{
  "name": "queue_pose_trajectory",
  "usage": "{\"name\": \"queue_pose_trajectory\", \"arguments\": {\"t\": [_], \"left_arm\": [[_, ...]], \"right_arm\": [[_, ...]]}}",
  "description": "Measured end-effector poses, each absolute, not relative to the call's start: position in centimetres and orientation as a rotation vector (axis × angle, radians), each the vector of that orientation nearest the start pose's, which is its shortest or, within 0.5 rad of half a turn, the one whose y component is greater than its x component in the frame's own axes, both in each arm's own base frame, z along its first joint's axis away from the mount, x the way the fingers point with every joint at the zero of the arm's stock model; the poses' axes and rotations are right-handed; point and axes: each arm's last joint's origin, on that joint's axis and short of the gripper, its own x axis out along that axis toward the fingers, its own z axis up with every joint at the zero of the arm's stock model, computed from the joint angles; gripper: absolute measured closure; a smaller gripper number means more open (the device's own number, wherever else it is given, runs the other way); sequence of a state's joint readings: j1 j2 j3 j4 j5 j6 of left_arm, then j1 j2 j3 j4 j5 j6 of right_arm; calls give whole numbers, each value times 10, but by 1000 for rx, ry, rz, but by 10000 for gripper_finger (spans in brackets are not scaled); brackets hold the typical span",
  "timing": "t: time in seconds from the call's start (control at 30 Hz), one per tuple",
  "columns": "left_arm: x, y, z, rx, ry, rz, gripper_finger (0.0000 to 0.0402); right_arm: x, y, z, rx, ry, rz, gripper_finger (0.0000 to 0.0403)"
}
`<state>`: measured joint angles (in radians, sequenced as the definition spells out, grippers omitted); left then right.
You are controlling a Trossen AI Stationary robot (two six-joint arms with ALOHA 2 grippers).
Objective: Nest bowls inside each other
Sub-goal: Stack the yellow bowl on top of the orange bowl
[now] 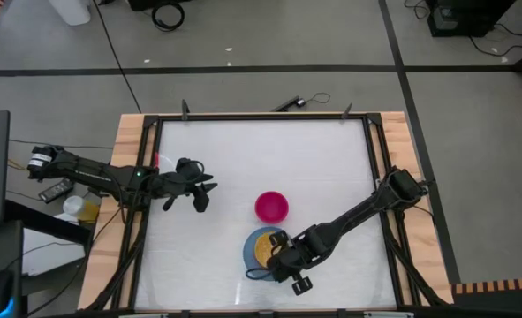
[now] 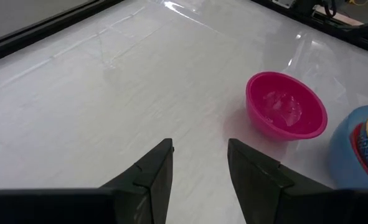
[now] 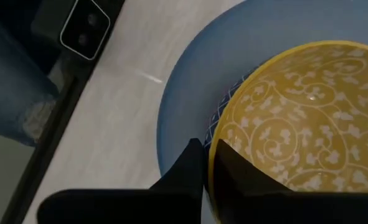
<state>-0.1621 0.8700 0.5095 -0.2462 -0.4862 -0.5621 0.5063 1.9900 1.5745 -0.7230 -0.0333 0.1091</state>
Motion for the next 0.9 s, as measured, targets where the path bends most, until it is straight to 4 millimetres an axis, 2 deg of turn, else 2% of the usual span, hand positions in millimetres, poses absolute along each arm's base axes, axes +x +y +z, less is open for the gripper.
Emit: {"name": "queue_pose_trajectory", "arguments": {"t": [0.13,0.27,0.6,0.7,0.9], "left_arm": [[177,-15,222,-348,469,464,246],[177,-15,222,-348,469,464,246],[177,-15,222,-348,469,464,246],[177,-15,222,-348,469,464,246],[177,-15,222,-348,470,464,246]], "right_arm": [[363,209,222,-218,1106,413,382],[363,211,223,-261,1090,398,382],[363,211,204,-297,1058,409,380],[362,211,202,-296,1059,407,345],[362,211,205,-268,1073,401,226]]}}
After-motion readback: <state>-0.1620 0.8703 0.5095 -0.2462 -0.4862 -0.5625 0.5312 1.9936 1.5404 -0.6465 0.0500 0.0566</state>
